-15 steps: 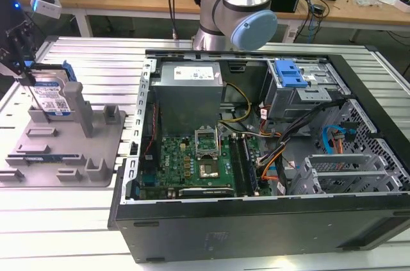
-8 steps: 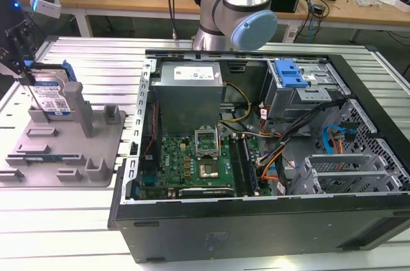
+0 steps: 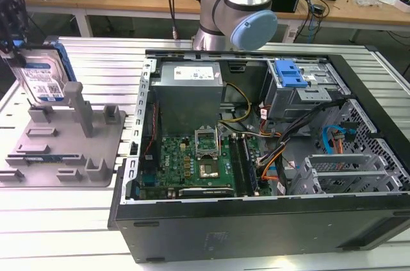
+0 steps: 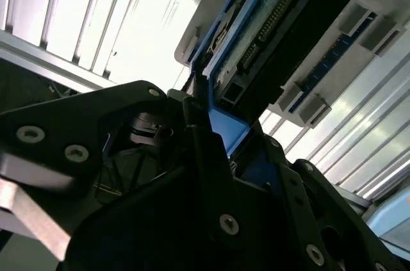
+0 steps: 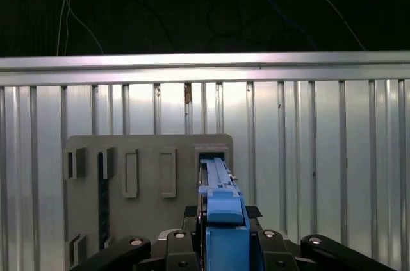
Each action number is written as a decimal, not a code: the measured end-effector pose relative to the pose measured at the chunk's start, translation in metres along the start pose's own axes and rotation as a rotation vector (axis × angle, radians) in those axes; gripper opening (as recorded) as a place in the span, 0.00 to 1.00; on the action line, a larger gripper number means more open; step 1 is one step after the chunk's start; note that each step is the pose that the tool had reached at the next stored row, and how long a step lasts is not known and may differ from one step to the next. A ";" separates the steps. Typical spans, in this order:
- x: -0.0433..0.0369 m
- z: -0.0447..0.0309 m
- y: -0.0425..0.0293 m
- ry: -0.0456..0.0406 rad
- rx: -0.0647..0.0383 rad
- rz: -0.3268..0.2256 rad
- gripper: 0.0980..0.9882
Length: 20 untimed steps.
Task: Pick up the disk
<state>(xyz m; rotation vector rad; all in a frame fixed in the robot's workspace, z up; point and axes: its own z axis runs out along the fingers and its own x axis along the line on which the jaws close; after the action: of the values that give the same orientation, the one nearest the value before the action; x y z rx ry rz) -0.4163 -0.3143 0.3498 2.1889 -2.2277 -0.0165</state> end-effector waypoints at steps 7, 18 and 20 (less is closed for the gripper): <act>0.0003 -0.0369 0.0008 0.0000 0.000 0.000 0.30; 0.0008 -0.1223 0.0025 -0.0002 0.000 0.000 0.30; 0.0008 -0.1387 0.0028 -0.0004 0.000 0.000 0.30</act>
<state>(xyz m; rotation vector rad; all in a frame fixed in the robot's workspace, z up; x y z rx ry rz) -0.4163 -0.3143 0.4885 2.1891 -2.2279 -0.0168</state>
